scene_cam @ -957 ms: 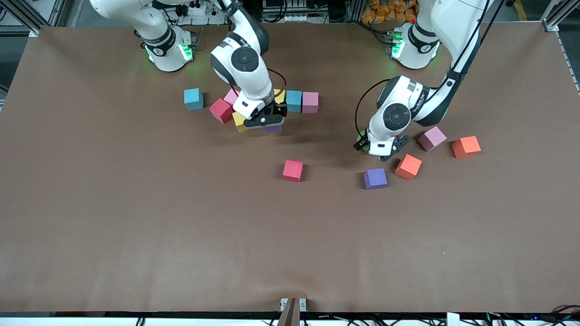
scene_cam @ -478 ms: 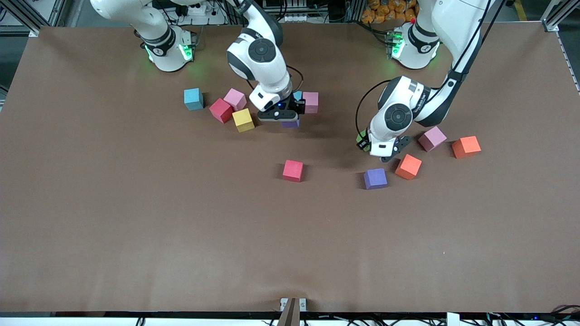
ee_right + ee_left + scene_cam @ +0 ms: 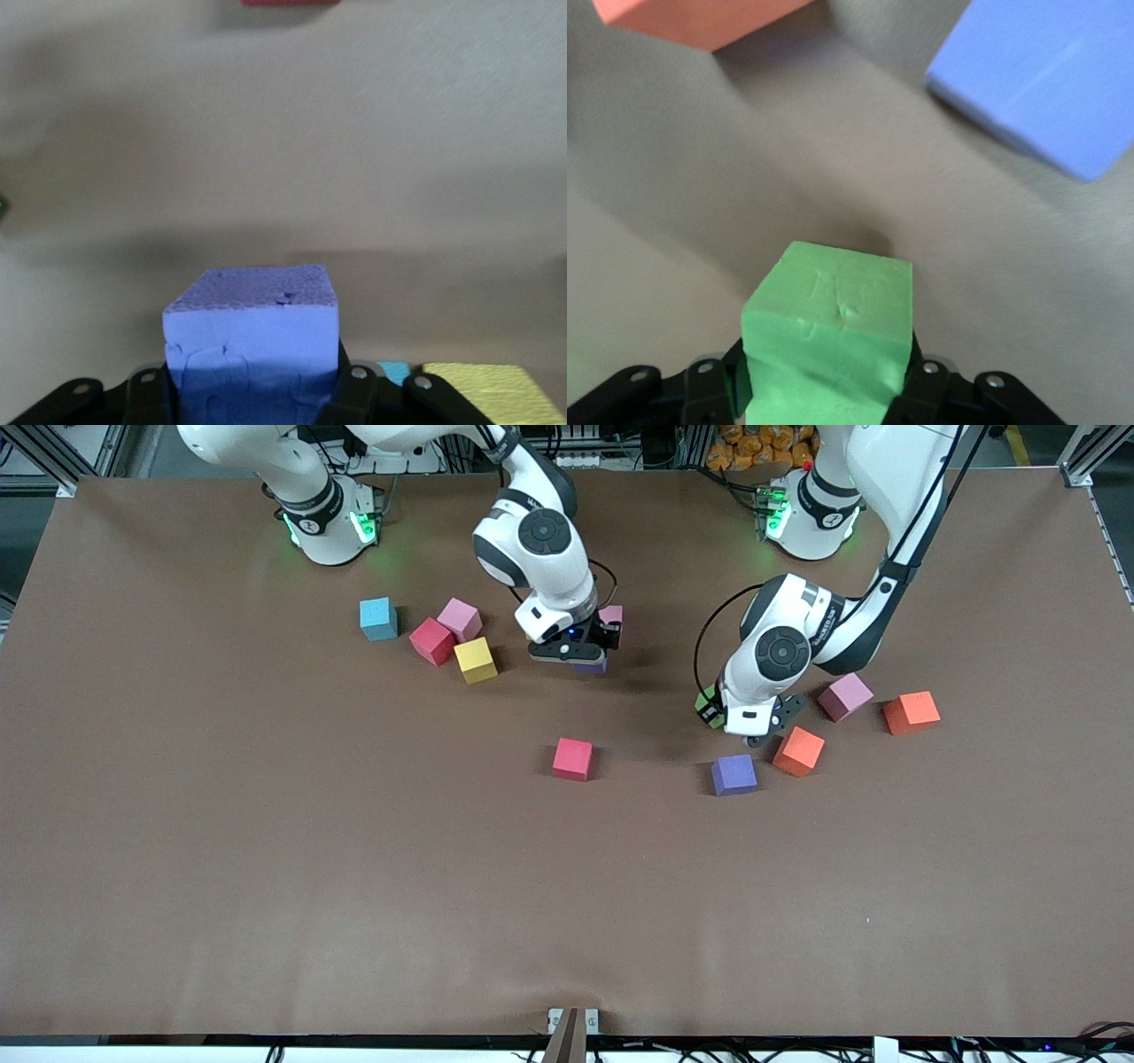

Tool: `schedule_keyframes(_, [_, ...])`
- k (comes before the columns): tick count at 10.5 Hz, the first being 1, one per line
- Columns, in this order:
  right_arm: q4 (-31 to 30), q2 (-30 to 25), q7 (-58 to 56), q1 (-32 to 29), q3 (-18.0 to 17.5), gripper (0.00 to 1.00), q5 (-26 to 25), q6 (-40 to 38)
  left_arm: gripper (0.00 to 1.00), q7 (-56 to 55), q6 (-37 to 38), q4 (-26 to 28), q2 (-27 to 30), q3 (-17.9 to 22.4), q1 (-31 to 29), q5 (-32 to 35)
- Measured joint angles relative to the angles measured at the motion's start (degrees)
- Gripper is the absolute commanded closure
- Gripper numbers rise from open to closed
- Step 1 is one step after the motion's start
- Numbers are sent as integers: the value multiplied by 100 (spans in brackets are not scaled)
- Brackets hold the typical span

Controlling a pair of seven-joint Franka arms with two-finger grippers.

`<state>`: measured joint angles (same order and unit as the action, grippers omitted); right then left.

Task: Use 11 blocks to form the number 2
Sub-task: 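Carry the blue block with the right gripper while the left gripper grasps green, then lower the blue block below the row with the right gripper while left lifts green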

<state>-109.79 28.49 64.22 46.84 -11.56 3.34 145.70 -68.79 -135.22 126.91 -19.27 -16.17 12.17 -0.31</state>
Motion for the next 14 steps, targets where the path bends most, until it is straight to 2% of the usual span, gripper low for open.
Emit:
schedule_keyframes(5, [150,270,86,431,315,61,-9,0,56,-127,706,-771,49,-36,59,0])
schedule_keyframes(8, [202,299,89,441,412,61,-10,0,55,-135,1063,-1164,69,-47,108,0])
schedule_keyframes(12, [219,357,137,474,425,60,-10,4,55,-131,2519,-2302,313,-185,96,0])
schedule_keyframes(14, [257,379,211,534,436,60,-12,5,55,-52,2609,-2536,319,-159,20,0])
